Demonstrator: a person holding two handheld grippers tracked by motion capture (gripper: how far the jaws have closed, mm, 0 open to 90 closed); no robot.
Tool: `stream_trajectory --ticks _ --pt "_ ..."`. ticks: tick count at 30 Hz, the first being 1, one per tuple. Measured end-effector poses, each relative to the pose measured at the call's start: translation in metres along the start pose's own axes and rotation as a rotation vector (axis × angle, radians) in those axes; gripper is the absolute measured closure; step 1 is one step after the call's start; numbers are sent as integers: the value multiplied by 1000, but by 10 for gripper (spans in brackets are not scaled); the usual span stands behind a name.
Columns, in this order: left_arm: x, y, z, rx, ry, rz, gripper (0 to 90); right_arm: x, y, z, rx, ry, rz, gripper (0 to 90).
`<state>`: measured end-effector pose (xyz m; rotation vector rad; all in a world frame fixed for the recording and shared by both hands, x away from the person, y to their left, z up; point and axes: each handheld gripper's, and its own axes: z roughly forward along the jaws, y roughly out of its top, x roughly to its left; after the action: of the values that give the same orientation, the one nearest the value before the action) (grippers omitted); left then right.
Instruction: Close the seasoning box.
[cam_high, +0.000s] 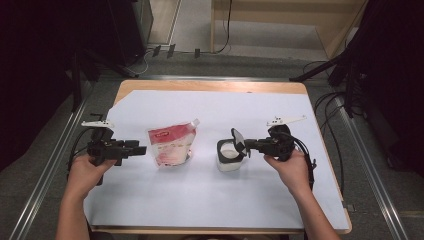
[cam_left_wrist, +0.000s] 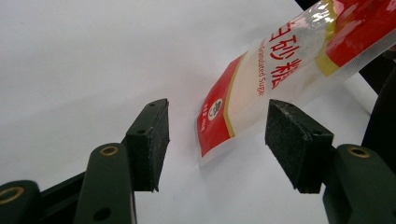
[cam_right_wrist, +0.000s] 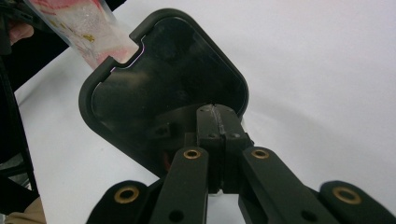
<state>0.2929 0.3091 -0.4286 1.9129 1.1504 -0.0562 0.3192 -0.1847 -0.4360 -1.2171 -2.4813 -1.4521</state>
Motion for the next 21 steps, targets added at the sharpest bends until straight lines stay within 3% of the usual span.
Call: stream_trajectory --ticks 14,21 --pt "1 0 1 0 -4 6 409 7 -1 14 37 19 -21 900" --pt "2 1 6 5 -4 6 409 8 -3 15 29 34 -27 900"
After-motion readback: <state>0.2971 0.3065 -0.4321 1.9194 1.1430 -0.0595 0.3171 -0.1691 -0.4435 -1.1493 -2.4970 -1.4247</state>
